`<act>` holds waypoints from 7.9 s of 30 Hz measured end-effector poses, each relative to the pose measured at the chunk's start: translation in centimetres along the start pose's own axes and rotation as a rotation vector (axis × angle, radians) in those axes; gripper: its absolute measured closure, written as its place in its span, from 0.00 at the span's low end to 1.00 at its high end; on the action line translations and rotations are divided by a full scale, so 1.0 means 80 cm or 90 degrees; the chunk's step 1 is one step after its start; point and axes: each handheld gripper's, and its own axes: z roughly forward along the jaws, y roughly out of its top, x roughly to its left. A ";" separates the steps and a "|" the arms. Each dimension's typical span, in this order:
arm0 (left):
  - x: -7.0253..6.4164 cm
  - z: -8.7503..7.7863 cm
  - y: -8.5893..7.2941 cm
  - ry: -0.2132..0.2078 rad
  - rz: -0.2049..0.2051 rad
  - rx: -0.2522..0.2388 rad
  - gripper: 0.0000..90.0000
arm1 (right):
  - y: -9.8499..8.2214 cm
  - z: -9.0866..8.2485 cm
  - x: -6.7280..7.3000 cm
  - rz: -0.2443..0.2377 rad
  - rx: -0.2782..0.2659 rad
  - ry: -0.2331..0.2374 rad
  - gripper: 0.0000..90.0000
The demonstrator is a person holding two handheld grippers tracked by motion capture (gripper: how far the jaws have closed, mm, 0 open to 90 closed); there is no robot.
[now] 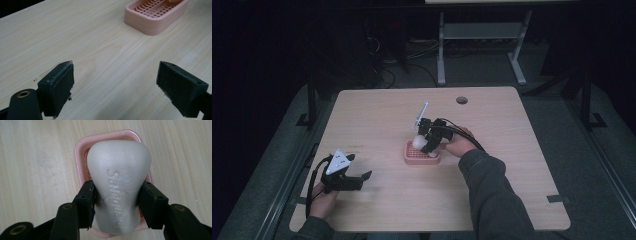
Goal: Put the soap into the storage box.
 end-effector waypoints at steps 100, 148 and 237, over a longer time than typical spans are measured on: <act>-0.002 0.002 0.001 -0.004 0.008 0.009 0.15 | -0.028 -0.021 0.001 0.057 -0.067 -0.008 0.38; -0.004 0.003 0.000 -0.003 0.014 0.014 0.15 | -0.106 -0.057 0.016 0.104 -0.090 -0.032 0.35; -0.024 0.009 0.003 -0.076 0.010 0.008 0.15 | -0.306 -0.073 0.125 0.246 -0.190 -0.081 0.32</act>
